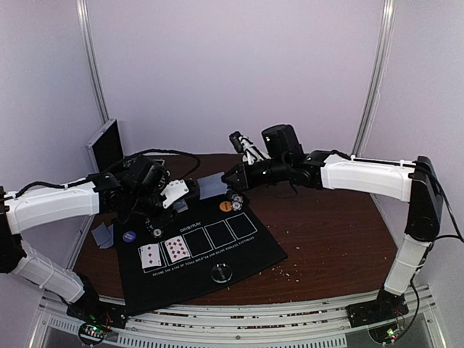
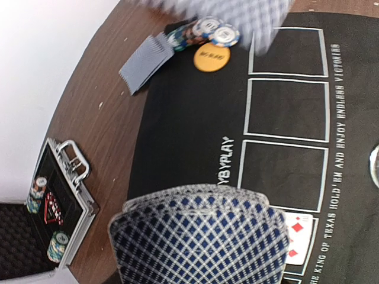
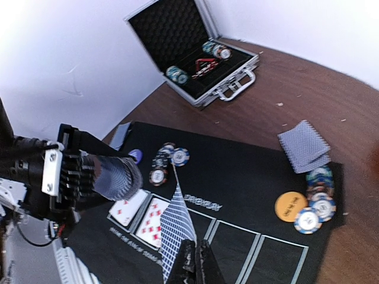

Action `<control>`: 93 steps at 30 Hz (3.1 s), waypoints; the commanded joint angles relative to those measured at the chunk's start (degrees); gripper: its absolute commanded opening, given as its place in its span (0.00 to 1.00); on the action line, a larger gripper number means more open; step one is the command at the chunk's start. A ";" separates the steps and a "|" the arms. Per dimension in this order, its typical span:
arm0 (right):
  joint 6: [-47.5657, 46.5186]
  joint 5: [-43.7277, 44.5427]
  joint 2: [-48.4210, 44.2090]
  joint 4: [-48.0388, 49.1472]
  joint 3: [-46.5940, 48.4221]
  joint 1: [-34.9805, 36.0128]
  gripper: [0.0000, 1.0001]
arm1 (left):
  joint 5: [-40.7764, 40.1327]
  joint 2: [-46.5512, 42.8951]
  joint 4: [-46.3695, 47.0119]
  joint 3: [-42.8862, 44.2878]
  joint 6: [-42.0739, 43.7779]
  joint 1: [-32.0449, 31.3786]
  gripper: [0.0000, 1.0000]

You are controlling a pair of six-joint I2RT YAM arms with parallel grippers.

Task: Distribute texas hold em gaming equipment
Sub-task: Pick up the poker card from the face-down deck piles, then flop the poker card in the community card area.

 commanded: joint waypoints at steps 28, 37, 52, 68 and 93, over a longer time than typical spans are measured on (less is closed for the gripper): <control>-75.49 42.10 20.57 3.01 0.16 22.71 0.00 | -3.48 -1.25 4.68 1.60 -8.19 13.09 0.47; -67.71 36.29 26.37 -7.56 9.19 22.53 0.00 | -3.00 -1.58 4.73 1.47 -7.98 13.07 0.47; -63.19 35.73 26.21 -10.30 9.97 22.52 0.00 | -2.30 -1.50 4.68 1.43 -7.81 13.14 0.47; -64.33 34.71 28.32 -9.62 11.91 22.53 0.00 | -2.22 -1.58 4.73 1.41 -7.65 13.10 0.47; -44.95 19.65 11.10 -1.61 4.39 17.46 0.61 | -0.29 -1.43 4.72 1.23 -6.60 13.06 0.48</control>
